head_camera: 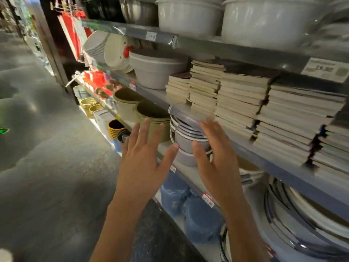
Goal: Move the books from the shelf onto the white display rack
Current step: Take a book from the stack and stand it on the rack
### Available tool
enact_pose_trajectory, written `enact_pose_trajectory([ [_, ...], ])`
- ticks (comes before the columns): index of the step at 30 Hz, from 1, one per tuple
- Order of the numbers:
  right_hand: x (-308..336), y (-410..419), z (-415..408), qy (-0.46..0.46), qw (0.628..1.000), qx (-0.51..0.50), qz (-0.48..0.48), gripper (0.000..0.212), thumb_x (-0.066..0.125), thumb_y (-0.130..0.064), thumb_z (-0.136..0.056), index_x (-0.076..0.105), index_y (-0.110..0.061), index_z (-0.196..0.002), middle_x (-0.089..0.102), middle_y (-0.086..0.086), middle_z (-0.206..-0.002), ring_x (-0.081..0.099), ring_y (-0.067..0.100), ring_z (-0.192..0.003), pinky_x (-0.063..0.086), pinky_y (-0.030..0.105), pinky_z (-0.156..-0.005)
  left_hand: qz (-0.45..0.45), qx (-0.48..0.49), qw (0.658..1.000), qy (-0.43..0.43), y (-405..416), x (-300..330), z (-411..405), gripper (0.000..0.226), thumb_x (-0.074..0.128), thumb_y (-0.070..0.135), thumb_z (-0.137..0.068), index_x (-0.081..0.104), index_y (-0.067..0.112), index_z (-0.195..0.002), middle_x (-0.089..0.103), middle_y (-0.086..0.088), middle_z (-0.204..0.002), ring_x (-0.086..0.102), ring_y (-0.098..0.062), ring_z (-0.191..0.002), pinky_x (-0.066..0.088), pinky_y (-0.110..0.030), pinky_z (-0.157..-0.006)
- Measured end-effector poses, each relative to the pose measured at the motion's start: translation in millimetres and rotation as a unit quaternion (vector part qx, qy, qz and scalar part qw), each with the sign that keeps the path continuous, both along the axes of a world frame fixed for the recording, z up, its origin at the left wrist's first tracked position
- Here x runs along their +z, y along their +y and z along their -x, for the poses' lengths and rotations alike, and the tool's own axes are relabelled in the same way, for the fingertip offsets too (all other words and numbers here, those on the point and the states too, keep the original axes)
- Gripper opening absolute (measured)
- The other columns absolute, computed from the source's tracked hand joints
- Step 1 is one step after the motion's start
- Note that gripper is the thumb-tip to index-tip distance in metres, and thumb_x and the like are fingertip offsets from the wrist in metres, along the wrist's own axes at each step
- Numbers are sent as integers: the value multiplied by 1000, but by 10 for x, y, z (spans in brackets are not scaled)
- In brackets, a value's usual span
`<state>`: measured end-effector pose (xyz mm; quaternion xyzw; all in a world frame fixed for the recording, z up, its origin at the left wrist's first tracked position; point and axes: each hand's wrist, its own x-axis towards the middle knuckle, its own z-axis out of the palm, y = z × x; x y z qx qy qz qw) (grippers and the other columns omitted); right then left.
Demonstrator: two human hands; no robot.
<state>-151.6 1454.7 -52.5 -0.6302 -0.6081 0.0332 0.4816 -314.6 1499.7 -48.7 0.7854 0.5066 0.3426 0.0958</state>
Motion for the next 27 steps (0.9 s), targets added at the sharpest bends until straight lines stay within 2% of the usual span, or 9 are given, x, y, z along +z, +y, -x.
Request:
enact_pose_trajectory([
  [3,-21,319,38,-9,1000,-9,10,70,31,-63,-92,38,-25,-151,29,-9,-160,14,2,-150,22,45,-122,11,-25,1000,-14,364,-47,18,84,11,79,-84,32,35,-153,11,6,-166,-1,-14,-153,6,-42,-120],
  [7,-92,786,36,-10,999,-32,8,68,31,-63,-93,36,-29,-152,27,-12,-161,12,0,-149,21,45,-122,19,-38,999,-8,863,-111,-4,88,6,82,-82,26,37,-154,5,10,-166,-5,-10,-152,-1,-35,-116],
  [11,-216,1343,1,-5,999,-36,-8,66,35,-60,-94,40,-24,-150,34,-7,-158,19,6,-149,24,48,-121,24,-50,998,-7,1447,-183,-55,87,6,80,-82,25,37,-155,4,8,-167,-6,-12,-153,2,-39,-120],
  [13,-246,1657,-40,0,999,-37,-2,66,34,-61,-94,39,-26,-150,33,-7,-159,19,6,-149,22,40,-122,28,-54,998,2,1764,-204,-92,87,7,80,-81,26,37,-154,5,6,-167,-4,-13,-153,4,-40,-120],
  [16,-231,2165,-116,7,999,-39,-13,66,34,-61,-93,39,-27,-149,33,-9,-158,20,3,-147,15,16,-117,27,-59,998,21,2274,-196,-178,88,7,78,-80,26,35,-155,7,4,-167,-3,-15,-153,4,-38,-120],
  [17,-211,2343,-143,14,999,-42,-17,66,33,-60,-93,40,-26,-149,33,-9,-158,20,3,-147,14,14,-116,23,-60,998,23,2455,-176,-214,88,7,78,-81,27,34,-155,8,4,-167,-1,-16,-153,4,-37,-119],
  [21,-149,2992,-245,24,998,-55,-23,68,33,-59,-92,41,-22,-149,35,-5,-158,24,10,-148,22,34,-120,8,-64,998,27,3159,-97,-331,86,11,76,-83,31,31,-154,13,0,-166,3,-20,-153,9,-42,-121],
  [27,-141,3687,-454,33,997,-71,-18,65,35,-58,-93,42,-24,-148,38,-8,-155,31,6,-144,32,37,-118,30,-85,995,38,3918,-70,-517,93,6,83,-76,25,36,-155,8,4,-167,-2,-17,-153,7,-43,-122],
])
